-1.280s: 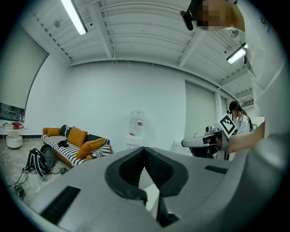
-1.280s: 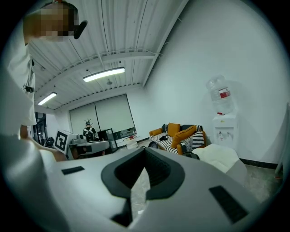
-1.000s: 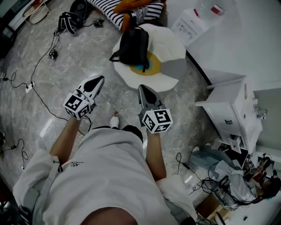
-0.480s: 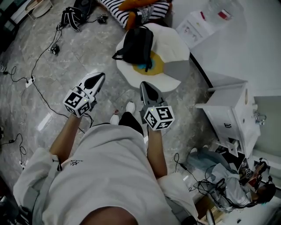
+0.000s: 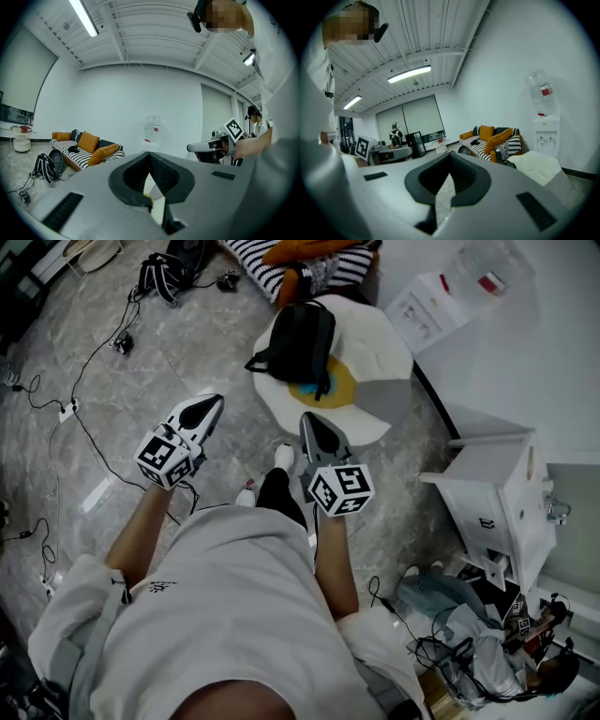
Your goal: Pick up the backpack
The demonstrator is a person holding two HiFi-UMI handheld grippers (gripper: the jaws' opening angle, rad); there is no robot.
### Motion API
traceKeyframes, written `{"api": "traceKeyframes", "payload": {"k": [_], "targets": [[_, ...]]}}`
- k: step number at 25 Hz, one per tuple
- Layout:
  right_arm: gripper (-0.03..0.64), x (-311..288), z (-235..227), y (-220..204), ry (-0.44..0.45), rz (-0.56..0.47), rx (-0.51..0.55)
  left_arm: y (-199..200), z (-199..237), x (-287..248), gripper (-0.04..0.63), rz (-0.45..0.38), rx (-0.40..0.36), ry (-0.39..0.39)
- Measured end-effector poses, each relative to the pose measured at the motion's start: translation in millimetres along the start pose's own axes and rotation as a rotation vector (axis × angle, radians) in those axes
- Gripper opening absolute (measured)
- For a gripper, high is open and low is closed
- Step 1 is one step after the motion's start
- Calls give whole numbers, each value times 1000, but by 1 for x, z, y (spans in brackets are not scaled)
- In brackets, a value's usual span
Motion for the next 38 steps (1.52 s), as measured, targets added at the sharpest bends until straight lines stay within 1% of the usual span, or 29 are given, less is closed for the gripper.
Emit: {"api": "traceKeyframes", "payload": {"k": [6,16,24,29,38], "targets": [[8,-18,-33,13,13,5,-11,11,11,-34,2,11,-11,9],[8,-47,-99,31,20,23,-38,30,28,-101,2,31,-9,18],[8,-65,-153,43,39,35,-56,42,33,-155,2,50,-12,29],[8,-81,-186,58,53,38,-52,57,41,-188,2,51,-23,44],[8,-104,-235,68,87,60,-47,66,53,-239,2,55,-20,63]]}}
Point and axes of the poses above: the fingertips, and each gripper's own axes: x backward along the fingers, z to its left, y out of its top, the point moved 1 cm from there along x, backward along the fingers, and after that the axes turned 8 degrees about z, right-handed, at the moved point
